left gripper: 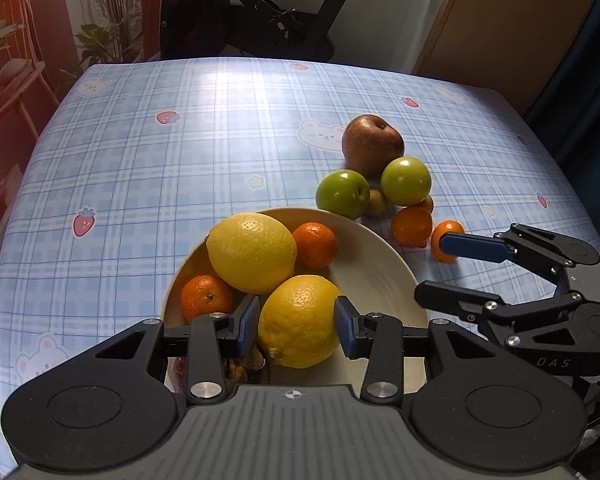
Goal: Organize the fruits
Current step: 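Move the left tool to the yellow-green apple and close on it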
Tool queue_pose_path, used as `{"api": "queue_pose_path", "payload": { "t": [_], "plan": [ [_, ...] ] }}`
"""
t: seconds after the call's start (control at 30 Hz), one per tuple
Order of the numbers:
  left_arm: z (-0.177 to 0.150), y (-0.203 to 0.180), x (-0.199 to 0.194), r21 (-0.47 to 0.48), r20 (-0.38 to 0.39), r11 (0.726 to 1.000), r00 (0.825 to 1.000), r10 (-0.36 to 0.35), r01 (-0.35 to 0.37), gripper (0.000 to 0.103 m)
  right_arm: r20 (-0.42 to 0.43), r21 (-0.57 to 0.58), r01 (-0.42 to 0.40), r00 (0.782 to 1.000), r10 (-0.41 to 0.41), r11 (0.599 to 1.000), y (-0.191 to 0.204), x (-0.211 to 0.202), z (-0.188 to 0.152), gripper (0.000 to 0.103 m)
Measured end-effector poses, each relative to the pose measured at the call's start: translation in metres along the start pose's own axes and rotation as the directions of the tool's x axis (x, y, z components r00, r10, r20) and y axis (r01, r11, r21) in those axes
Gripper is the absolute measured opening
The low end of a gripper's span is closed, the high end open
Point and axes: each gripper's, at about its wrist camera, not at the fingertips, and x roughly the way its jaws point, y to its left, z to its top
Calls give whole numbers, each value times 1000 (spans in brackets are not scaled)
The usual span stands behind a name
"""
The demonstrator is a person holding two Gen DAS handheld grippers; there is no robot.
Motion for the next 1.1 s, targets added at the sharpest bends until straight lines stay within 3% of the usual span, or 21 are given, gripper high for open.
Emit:
{"api": "queue_pose_path", "payload": {
  "t": [0.33, 0.57, 0.83, 1.1],
  "plan": [
    [15, -9, -12, -19, 76, 1000, 997, -5, 7, 44, 65, 27, 86, 994, -88, 996, -22, -11, -1, 64],
    [37, -30, 1, -22, 127, 999, 991, -35, 38, 44, 112, 32, 172, 978, -174, 985, -36, -6, -7, 64],
    [71, -59, 27, -20, 172, 996, 982, -80, 84, 44, 199, 8, 190, 962, -188, 982, -51, 11, -7, 64],
    [87, -70, 56, -54, 130, 991, 985, -113, 120, 44, 180, -31, 155, 973, -147, 987, -55, 30, -3, 62]
  ]
}}
